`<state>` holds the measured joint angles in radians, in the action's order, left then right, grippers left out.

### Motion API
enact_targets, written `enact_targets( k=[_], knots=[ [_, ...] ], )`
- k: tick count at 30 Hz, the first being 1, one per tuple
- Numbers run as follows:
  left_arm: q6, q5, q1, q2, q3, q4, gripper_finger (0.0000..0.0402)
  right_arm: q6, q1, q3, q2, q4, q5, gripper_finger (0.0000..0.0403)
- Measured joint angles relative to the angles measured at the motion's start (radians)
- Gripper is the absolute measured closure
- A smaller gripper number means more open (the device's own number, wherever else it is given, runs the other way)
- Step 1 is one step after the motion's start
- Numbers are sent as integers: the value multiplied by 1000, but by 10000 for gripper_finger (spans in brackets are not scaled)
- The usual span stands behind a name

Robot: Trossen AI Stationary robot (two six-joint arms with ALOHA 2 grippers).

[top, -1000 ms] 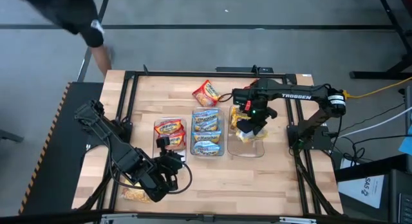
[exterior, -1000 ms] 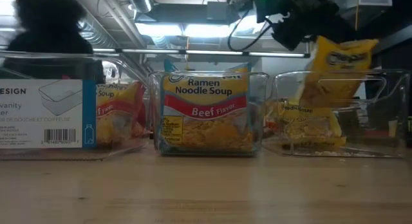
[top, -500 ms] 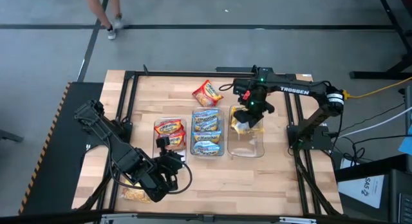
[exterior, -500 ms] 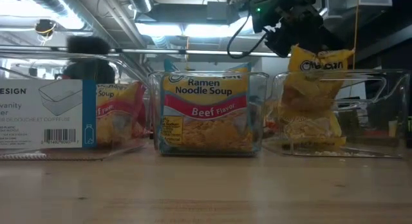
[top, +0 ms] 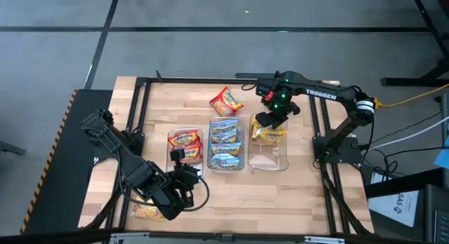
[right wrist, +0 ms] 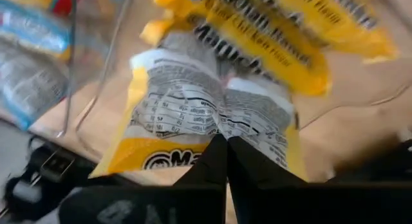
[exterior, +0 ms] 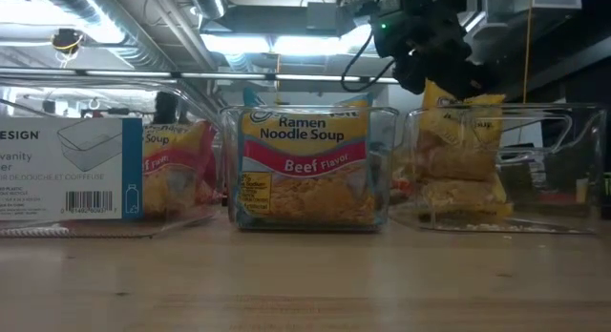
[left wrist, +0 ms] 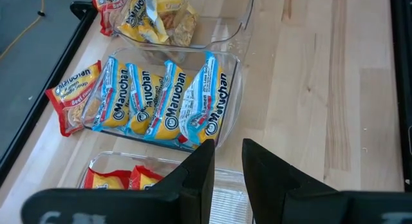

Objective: Sort Maruchan noodles
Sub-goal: Put the yellow noodle pack into the right transparent bin

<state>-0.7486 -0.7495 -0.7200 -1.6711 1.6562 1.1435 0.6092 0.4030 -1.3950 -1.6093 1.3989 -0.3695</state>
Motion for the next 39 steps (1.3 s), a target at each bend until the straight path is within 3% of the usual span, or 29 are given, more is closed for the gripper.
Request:
enact_targets(
  k=[10,25,27,35,39],
  knots=[
    [0,0,0,0,0,0,328,9,-3,0,0,-165,99,388],
    [-4,6,0,0,0,-1,328,12,-3,0,0,-173,312,282],
    [-4,8,0,0,0,-1,328,13,-3,0,0,-161,281,280],
    [-4,8,0,0,0,-1,328,15,-77,-1,2,-99,-24,297],
    [-4,8,0,0,0,-1,328,16,-190,-1,2,-76,-12,311]
  ],
)
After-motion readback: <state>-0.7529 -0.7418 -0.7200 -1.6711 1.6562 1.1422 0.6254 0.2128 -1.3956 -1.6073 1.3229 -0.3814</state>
